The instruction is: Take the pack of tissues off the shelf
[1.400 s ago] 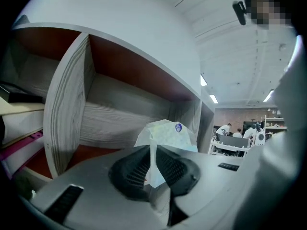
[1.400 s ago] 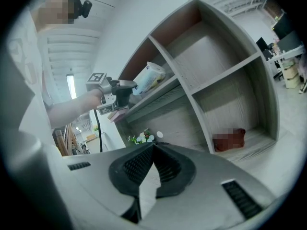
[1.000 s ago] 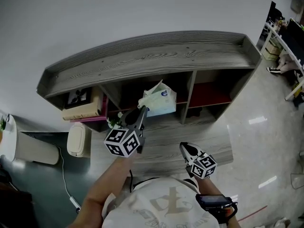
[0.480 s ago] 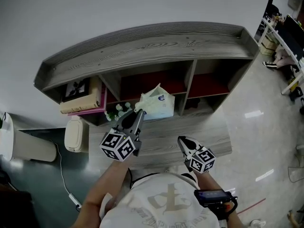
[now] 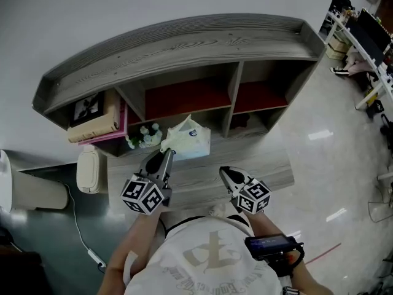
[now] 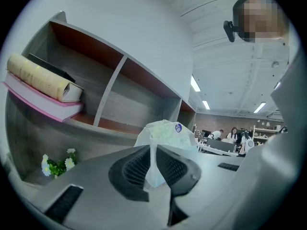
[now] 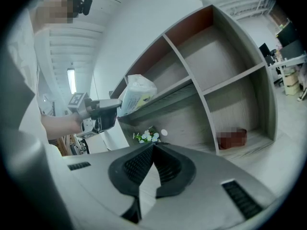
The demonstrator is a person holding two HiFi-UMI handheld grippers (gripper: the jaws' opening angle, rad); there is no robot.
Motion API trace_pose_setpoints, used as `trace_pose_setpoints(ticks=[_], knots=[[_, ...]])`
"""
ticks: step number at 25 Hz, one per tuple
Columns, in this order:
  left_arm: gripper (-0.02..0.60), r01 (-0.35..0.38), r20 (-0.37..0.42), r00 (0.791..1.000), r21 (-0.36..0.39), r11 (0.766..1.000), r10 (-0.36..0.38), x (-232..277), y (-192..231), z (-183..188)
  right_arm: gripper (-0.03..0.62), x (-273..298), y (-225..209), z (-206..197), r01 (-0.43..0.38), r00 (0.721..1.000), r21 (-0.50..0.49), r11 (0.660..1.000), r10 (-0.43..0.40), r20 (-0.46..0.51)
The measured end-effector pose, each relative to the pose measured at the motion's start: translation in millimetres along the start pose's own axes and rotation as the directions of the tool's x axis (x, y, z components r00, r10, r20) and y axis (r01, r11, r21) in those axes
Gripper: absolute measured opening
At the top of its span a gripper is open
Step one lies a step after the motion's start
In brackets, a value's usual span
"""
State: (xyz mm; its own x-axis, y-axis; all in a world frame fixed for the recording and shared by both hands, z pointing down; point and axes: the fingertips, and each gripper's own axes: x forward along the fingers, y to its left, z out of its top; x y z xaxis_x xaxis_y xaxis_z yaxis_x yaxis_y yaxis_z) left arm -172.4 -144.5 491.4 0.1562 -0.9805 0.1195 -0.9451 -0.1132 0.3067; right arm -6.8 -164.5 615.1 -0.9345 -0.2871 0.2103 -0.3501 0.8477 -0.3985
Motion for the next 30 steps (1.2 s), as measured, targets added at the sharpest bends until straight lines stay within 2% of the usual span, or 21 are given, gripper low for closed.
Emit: trace_pose_setpoints(ticks=[13, 22, 30], knots=[[0.049, -0.082, -0.084, 0.993, -0.002, 0.997, 0.081, -50, 30, -67, 0.005, 9, 16, -5, -0.029, 0.999, -0.022, 0.999, 0.028, -0.017], [0.049, -0.117, -0.15, 0.982, -0.021, 0.993, 0.112, -77, 29, -117, 0.005, 4, 22, -7, -0.04, 0.999, -0.035, 0.999, 0.04, -0.022], [0.049, -0.122, -0.174, 0.978, -0.023, 0.992, 0.116, -79, 28, -134, 0.005, -6, 22, -13, -0.041, 0.998, -0.045, 0.998, 0.039, -0.041]])
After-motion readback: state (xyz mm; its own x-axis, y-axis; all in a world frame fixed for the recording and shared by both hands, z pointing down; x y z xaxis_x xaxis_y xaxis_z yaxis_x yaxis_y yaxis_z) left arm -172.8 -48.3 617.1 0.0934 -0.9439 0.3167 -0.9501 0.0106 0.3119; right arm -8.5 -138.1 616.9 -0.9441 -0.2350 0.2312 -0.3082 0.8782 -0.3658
